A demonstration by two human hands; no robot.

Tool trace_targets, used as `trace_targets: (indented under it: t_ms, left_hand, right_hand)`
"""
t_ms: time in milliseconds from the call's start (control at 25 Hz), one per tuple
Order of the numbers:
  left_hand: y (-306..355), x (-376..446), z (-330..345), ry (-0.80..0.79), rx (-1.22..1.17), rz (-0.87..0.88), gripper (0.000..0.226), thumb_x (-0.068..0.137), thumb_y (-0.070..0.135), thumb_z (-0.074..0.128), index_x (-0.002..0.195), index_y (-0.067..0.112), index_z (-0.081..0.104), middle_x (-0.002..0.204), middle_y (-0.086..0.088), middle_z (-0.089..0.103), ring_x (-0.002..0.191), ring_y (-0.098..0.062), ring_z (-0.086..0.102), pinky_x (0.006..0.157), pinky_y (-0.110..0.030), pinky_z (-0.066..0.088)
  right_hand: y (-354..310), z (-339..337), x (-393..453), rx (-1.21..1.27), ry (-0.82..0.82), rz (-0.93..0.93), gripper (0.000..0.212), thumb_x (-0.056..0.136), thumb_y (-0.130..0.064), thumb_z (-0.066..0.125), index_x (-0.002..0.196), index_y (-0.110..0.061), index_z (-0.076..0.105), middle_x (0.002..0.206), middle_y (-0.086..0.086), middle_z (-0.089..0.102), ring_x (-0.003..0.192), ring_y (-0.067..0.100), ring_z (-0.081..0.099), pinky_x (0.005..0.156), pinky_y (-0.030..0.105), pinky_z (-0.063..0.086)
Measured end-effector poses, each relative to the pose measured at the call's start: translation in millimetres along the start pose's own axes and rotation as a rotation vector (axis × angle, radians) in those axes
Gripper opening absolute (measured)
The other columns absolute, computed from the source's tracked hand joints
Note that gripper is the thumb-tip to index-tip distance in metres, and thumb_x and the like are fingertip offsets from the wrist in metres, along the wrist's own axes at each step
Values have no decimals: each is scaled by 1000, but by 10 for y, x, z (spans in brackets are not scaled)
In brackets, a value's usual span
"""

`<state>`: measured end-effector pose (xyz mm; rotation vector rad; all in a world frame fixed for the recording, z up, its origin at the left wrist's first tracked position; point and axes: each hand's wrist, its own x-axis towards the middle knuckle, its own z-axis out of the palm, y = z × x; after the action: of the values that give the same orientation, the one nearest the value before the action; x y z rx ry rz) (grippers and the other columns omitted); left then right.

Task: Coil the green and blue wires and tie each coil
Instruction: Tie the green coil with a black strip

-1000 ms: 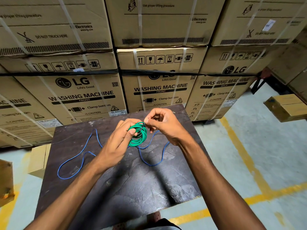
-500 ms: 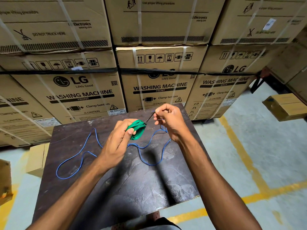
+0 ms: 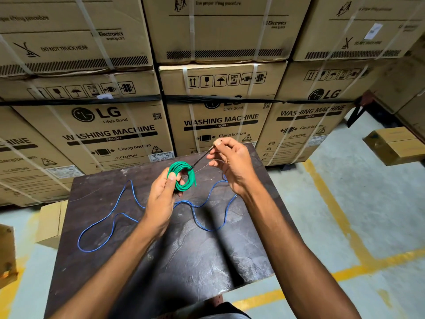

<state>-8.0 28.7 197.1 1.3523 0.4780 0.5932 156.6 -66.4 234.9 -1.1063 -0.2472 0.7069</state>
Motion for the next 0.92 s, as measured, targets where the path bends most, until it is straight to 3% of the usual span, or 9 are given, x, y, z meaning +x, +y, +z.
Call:
trace_targets:
  t_ms: [80,160,240,440,600,640,760,920]
  left_hand:
    - [-4,66,20,23,-69,-8,21,105,30,49,106,23,70,89,14,70,80,-1,57,67,-14,45]
    - [-6,132,8,20,-124,26,29,95,44,58,108,20,69,92,14,71,84,-1,60,75,-14,47]
    - [-58,189,-31,28,-66,17,30,96,48,61,108,23,72,98,12,72,91,-6,60,81,-20,47]
    - [-139,230,-76,14,136,-9,26,99,34,45,109,24,67,97,10,68,89,-15,50,64,-28,36]
    - [42,318,-98,7,250,74,21,101,6,52,119,12,63,96,22,71,85,4,60,70,-14,45]
    - [82,363,-127,-8,281,114,23,98,7,57,120,11,64,102,19,73,91,0,64,77,-17,49]
    - [185,476,-181,-80,452,192,24,89,22,70,113,18,72,107,2,76,92,-34,69,81,-50,55]
    - [240,568,-199,-146,474,171,22,81,24,78,103,22,77,100,1,79,85,-18,71,82,-49,57]
  right_hand:
    - [114,60,-79,-56,-38,65,3,101,-11,64,98,-11,62,77,7,67,64,16,64,54,23,54]
    - [265,103,-160,-179,-89,121,2,99,-15,68,98,-15,67,78,3,69,67,15,62,59,25,52]
    - [383,129,-214,-314,-126,102,4,96,-14,73,93,-17,72,76,-2,69,69,10,61,63,26,50]
    - [435,210,-189,-397,-40,-19,22,89,-1,77,80,-19,66,69,-3,64,61,6,54,55,20,46]
    - [422,129,-133,-476,-28,-95,19,87,0,79,83,-16,69,70,-3,67,59,0,57,56,15,47]
    - [411,105,-117,-501,-32,-115,15,86,-1,80,86,-13,71,70,-3,67,60,-1,57,58,15,48]
    - [392,49,-76,-522,-65,-147,13,84,-2,82,88,-12,74,73,-1,69,64,3,60,64,19,50]
    - [354,-16,-48,-504,-110,-136,19,83,-2,83,85,-18,72,81,8,74,75,16,66,71,34,54]
